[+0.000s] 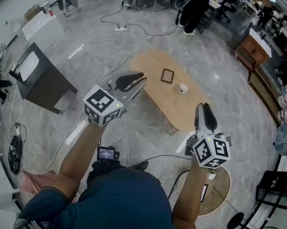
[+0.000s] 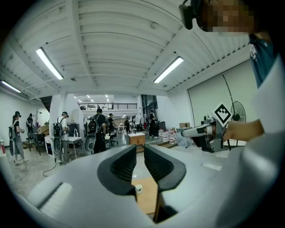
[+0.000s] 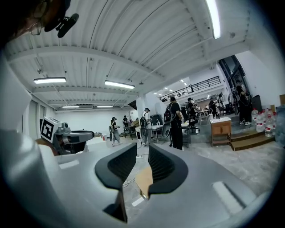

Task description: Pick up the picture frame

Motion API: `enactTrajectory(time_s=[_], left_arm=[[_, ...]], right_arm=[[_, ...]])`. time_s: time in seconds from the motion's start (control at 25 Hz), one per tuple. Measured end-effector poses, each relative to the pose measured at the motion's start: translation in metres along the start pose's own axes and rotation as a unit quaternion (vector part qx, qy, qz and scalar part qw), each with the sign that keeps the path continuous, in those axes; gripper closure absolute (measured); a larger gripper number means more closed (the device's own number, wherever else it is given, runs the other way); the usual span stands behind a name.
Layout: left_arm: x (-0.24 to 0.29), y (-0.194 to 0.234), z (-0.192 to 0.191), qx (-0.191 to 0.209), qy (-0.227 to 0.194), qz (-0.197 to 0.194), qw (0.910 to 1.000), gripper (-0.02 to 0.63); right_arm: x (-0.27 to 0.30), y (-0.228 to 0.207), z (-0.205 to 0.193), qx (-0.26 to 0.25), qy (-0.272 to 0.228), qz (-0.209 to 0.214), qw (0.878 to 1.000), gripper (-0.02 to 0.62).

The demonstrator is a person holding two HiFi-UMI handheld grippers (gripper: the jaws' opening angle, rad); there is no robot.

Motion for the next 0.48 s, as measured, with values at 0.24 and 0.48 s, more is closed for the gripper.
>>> enactTrajectory(time_s=[0.24, 0.48], left_arm=[[0.011, 0.007, -0.003, -0.004, 0.007, 0.0, 1.0, 0.552], [0.034, 0.033, -0.011, -0.011, 0.01, -0.024, 0.9996, 0.552]], right_arm=[[0.013, -0.006, -0.001, 0.007, 0.001, 0.002, 1.0, 0.528], [0.037, -0.006, -0.008, 0.011, 0.011, -0.015, 1.0, 0.528]])
Point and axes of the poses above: the fingertips, and each gripper's own axes: x forward along the fingers, y to its left, z out of its top, the point moved 4 cm from there along -x, backward along the fingers, and after that the axes turned 7 degrees about -x, right-handed, at the moved point
